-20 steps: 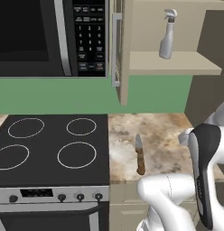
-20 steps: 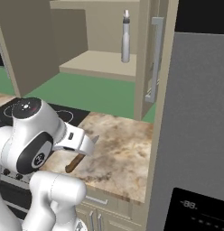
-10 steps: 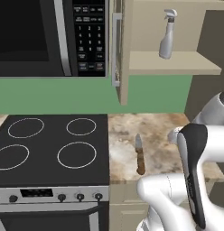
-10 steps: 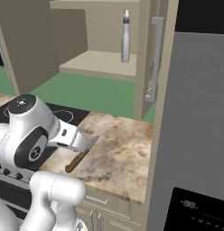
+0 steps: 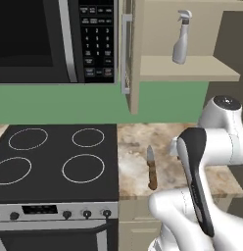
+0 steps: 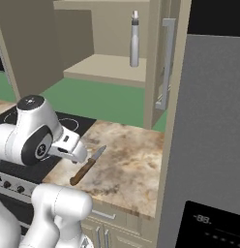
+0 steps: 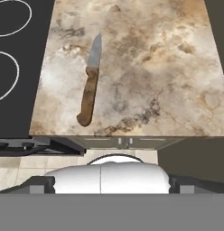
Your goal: Move the cutting board and knife to the sink. Then move spray from the cabinet to the counter.
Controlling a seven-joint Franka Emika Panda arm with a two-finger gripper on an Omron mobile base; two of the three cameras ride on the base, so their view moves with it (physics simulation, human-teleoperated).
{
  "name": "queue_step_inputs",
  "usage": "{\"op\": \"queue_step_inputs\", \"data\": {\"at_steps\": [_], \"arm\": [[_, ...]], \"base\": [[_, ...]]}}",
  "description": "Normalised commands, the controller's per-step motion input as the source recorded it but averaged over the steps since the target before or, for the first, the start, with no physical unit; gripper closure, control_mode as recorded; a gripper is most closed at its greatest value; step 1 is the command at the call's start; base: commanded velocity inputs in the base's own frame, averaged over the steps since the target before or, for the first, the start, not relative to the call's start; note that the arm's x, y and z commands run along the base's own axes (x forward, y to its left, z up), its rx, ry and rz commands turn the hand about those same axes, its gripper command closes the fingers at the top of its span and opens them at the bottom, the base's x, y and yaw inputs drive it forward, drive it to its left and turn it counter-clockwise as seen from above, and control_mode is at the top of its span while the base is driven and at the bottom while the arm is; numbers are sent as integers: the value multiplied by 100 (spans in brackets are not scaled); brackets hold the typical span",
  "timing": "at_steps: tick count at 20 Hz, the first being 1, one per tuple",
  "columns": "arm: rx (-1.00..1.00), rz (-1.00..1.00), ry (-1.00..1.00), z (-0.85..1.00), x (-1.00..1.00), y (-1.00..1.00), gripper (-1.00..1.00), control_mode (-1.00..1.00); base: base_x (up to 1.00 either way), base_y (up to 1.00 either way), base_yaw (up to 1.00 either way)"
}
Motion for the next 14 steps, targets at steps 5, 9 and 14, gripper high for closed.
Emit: {"op": "queue_step_inputs", "data": {"at_steps": [5, 9, 14], "arm": [[0, 0, 0, -36, 4, 14, -100, -100], [0, 0, 0, -40, 0, 11, -100, -100], [7, 0, 0, -34, 13, 6, -100, -100]], "base": [[0, 0, 0], [0, 0, 0], [0, 0, 0]]}}
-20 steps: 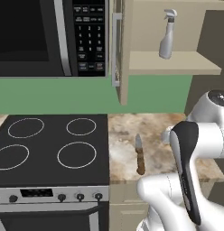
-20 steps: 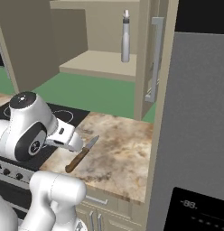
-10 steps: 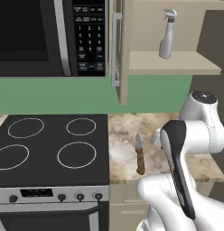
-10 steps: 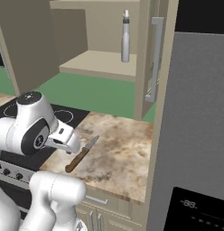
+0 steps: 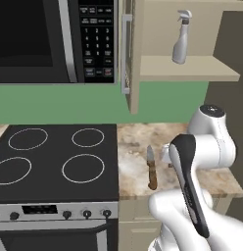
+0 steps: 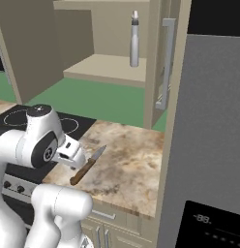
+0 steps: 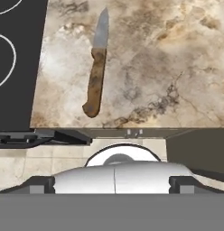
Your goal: Move the cutting board and knife to the sink. Then move spray from the cabinet to the counter.
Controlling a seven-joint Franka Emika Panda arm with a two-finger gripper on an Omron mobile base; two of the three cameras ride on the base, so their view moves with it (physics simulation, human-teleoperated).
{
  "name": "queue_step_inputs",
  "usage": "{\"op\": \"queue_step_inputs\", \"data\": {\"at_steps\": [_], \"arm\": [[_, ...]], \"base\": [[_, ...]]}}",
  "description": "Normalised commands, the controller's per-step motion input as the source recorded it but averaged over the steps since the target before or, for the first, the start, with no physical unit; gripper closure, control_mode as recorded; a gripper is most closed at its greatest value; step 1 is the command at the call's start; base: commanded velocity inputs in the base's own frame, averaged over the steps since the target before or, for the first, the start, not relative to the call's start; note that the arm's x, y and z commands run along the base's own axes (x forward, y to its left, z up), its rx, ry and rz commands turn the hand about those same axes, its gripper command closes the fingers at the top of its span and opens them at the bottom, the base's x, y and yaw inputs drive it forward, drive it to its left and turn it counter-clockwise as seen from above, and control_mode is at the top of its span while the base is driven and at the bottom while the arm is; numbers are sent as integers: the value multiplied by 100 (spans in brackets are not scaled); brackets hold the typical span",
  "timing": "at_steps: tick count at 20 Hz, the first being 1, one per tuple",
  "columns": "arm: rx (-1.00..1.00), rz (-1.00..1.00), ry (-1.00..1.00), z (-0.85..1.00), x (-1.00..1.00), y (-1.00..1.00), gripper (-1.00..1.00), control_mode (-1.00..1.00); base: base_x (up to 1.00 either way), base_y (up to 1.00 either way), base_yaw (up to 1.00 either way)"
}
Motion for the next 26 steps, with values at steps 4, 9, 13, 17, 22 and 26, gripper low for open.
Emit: {"op": "queue_step_inputs", "data": {"at_steps": [4, 9, 13, 17, 22, 26], "arm": [[6, 0, 10, -31, 35, 7, -100, -100], [1, 0, 5, -39, 32, 3, -100, -100], [0, 0, 4, -41, 30, 2, -100, -100], [0, 0, 2, -40, 31, 3, -100, -100], [0, 0, 0, -39, 35, 8, -100, -100], [0, 0, 3, -35, 38, 14, -100, -100]], "base": [[0, 0, 0], [0, 0, 0], [0, 0, 0], [0, 0, 0], [0, 0, 0], [0, 0, 0]]}}
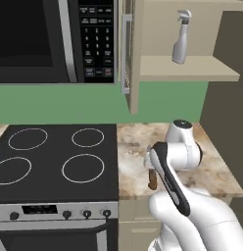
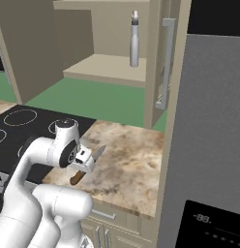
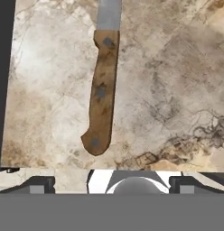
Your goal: Move the cutting board and knife to the sink. Then move spray from the cabinet to the counter.
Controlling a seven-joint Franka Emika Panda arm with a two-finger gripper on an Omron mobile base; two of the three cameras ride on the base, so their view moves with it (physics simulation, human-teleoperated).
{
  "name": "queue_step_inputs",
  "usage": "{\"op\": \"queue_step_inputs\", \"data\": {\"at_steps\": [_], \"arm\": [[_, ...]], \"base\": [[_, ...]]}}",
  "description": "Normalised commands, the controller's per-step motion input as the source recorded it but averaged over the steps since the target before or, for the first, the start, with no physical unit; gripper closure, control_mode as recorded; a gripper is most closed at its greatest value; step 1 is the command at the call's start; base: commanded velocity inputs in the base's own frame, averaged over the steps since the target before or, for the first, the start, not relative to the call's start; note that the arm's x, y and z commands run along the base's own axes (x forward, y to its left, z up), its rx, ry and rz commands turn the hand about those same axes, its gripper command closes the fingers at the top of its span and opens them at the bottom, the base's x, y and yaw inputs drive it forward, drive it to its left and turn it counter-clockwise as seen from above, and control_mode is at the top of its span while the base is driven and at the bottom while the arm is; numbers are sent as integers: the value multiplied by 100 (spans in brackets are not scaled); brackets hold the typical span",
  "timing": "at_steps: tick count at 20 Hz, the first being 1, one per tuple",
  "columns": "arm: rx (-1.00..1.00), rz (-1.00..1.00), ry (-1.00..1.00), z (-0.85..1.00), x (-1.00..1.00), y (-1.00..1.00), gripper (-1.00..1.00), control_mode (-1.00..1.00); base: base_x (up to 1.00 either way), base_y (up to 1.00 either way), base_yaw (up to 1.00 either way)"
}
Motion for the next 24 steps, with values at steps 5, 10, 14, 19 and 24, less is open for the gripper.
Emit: {"op": "queue_step_inputs", "data": {"at_steps": [5, 10, 14, 19, 24], "arm": [[-1, -4, 11, -32, 37, 16, -100, -100], [0, 0, 14, -35, 35, 5, -100, -100], [0, 0, 8, -27, 19, 0, -100, -100], [-1, 0, 1, -29, 7, 0, -100, -100], [-1, 0, 0, -30, 3, 0, -100, -100]], "base": [[0, 0, 0], [0, 0, 0], [0, 0, 0], [0, 0, 0], [0, 0, 0]]}}
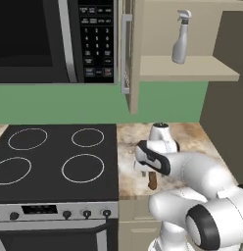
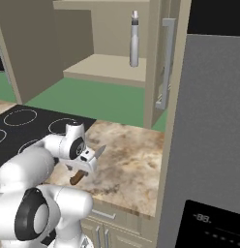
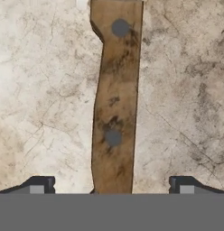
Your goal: Move the cutting board and knife to the sink. Then move spray from the cabinet to the counter.
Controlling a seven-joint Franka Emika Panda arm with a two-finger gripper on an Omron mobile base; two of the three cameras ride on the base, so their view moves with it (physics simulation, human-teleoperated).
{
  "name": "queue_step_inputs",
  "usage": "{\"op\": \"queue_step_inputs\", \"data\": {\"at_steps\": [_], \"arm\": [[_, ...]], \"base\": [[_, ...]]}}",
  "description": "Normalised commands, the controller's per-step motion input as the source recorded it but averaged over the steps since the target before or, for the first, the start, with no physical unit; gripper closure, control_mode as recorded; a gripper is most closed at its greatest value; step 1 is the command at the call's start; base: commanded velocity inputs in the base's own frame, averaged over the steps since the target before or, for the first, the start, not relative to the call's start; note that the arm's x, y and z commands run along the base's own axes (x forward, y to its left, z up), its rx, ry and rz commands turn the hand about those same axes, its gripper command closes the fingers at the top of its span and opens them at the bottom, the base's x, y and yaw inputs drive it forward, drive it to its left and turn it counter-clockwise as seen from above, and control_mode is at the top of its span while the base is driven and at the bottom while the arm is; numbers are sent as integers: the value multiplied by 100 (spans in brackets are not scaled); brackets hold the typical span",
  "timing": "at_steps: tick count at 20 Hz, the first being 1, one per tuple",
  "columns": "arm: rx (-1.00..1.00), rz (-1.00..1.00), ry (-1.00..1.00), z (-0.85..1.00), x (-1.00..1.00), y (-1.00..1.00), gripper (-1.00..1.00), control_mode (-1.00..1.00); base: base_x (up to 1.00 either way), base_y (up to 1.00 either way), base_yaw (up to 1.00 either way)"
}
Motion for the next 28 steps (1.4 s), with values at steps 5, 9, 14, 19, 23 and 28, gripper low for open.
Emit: {"op": "queue_step_inputs", "data": {"at_steps": [5, 9, 14, 19, 23, 28], "arm": [[-1, 0, -3, -30, 0, 0, -100, -100], [-1, -1, -6, -25, 0, 0, -100, -100], [-1, -3, -9, -24, 0, 0, -100, -100], [-1, -5, -13, -29, -2, 0, -100, -100], [-4, -7, -15, -36, -11, 0, -100, -100], [-2, -8, -12, -40, -14, -3, 100, -100]], "base": [[0, 0, 0], [0, 0, 0], [0, 0, 0], [0, 0, 0], [0, 0, 0], [0, 0, 0]]}}
